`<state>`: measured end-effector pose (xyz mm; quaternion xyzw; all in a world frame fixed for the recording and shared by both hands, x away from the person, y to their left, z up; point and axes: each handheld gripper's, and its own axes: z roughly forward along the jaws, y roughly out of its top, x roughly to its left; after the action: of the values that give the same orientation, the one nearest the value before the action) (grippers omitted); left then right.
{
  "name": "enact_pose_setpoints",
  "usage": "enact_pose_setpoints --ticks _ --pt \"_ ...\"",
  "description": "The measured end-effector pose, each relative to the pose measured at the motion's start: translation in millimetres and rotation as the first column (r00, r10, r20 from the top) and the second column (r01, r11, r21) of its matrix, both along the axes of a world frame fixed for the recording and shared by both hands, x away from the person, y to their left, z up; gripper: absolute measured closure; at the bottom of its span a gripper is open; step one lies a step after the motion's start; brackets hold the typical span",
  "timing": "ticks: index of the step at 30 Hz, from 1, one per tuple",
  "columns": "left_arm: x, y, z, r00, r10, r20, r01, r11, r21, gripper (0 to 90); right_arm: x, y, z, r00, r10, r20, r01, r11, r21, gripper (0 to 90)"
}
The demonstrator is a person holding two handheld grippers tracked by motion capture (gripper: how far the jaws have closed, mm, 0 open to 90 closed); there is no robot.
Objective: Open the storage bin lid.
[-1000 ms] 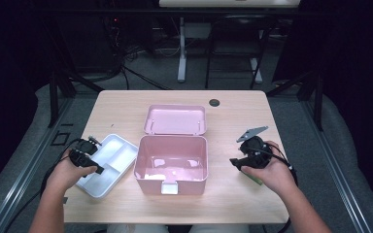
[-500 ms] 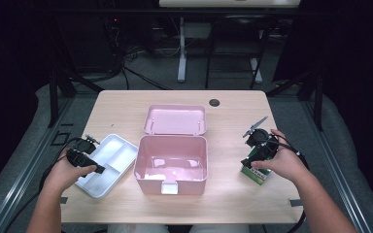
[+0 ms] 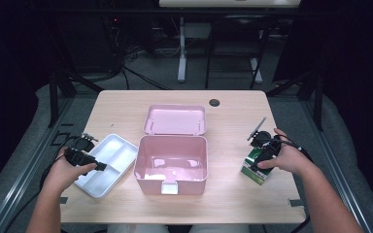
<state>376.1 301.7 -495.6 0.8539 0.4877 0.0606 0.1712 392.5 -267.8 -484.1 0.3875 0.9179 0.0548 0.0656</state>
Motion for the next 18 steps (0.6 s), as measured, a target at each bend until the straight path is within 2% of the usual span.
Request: enact_pose_setpoints --ticks 6,7,12,18 --pt "-0.4 0.5 0.3 1.0000 -0.001 -0.002 0.001 1.0000 -0.006 39.6 2.1 0.3 -6.3 0.9995 -0.001 -0.033 0.000 1.000 -0.018 0.9" --pt "-0.4 0.8 0.8 1.0000 -0.004 0.003 0.004 1.0000 -0.008 39.6 3.2 0.3 -7.2 0.9989 -0.008 -0.047 0.007 1.000 -0.019 5.0" --pt "-0.9 1.0 1.4 1.0000 -0.006 0.003 0.006 0.9999 -0.012 39.7 6.1 -2.0 -7.3 0.9979 -0.010 -0.065 0.009 1.000 -0.016 12.2" --pt "-1.7 1.8 3.6 0.9999 -0.009 0.005 0.009 0.9998 -0.016 39.7 8.6 -4.9 -8.2 0.9961 -0.024 -0.085 0.024 1.000 0.006 13.1"
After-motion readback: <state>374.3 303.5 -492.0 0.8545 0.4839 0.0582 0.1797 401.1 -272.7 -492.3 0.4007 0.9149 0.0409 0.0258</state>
